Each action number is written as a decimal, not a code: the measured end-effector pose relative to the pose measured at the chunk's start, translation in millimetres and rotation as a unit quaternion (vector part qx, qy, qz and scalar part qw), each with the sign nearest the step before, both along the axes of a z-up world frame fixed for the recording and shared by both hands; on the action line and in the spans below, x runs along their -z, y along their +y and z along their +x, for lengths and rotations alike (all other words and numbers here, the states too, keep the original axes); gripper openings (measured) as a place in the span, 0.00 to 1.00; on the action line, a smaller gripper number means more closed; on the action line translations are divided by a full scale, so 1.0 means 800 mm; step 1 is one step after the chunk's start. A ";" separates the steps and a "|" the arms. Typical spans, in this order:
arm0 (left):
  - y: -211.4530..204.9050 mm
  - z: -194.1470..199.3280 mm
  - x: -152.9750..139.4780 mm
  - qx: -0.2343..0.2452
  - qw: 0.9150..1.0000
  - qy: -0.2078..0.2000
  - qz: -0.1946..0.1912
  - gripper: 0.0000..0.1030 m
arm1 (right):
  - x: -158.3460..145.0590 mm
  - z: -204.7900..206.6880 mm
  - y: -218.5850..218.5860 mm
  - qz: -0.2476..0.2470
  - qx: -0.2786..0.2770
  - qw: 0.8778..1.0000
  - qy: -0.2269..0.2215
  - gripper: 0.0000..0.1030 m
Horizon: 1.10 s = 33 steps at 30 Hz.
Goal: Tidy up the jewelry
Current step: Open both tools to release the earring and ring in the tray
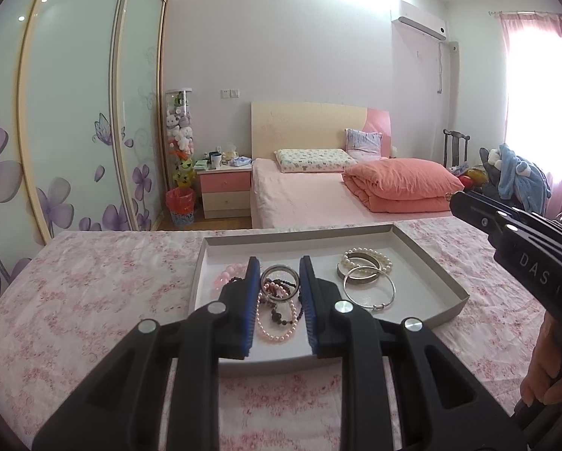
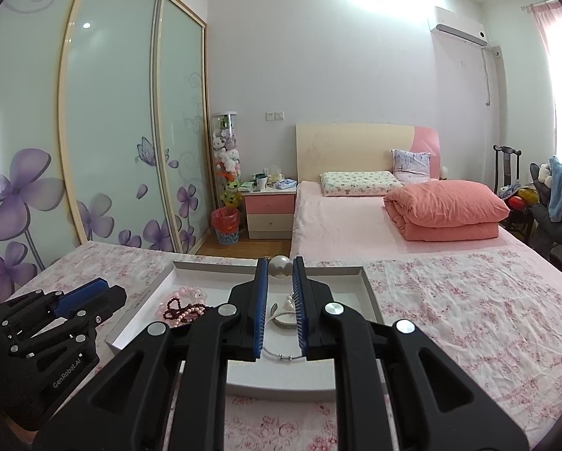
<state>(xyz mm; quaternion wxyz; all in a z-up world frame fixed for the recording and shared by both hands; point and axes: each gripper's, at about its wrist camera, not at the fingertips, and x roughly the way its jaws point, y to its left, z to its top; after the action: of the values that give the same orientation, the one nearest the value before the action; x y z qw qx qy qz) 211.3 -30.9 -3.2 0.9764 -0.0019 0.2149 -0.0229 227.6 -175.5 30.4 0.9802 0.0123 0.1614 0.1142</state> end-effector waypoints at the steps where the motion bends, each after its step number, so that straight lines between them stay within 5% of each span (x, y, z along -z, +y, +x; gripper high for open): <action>1: 0.000 0.006 0.002 0.001 1.000 0.003 0.000 0.21 | 0.003 0.007 0.001 -0.002 0.001 1.000 0.004 0.14; 17: -0.006 0.080 0.034 0.019 0.999 0.043 -0.005 0.22 | 0.038 0.077 0.016 0.000 -0.005 0.998 0.061 0.14; 19: -0.005 0.083 0.036 0.019 0.999 0.044 -0.007 0.25 | 0.040 0.081 0.015 0.005 -0.009 0.998 0.068 0.23; 21: 0.000 0.085 0.037 0.015 0.999 0.043 -0.011 0.33 | 0.041 0.082 0.012 0.013 -0.005 0.997 0.069 0.47; 33: 0.045 0.078 0.025 -0.030 0.997 0.044 -0.054 0.44 | 0.039 0.073 -0.005 0.023 0.014 0.997 0.071 0.49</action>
<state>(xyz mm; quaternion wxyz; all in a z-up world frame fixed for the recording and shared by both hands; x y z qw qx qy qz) 273.7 4.9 -23.1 0.9646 -0.0617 0.2564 -0.0049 286.3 -179.1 -0.7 0.9671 0.0455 0.2278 0.1033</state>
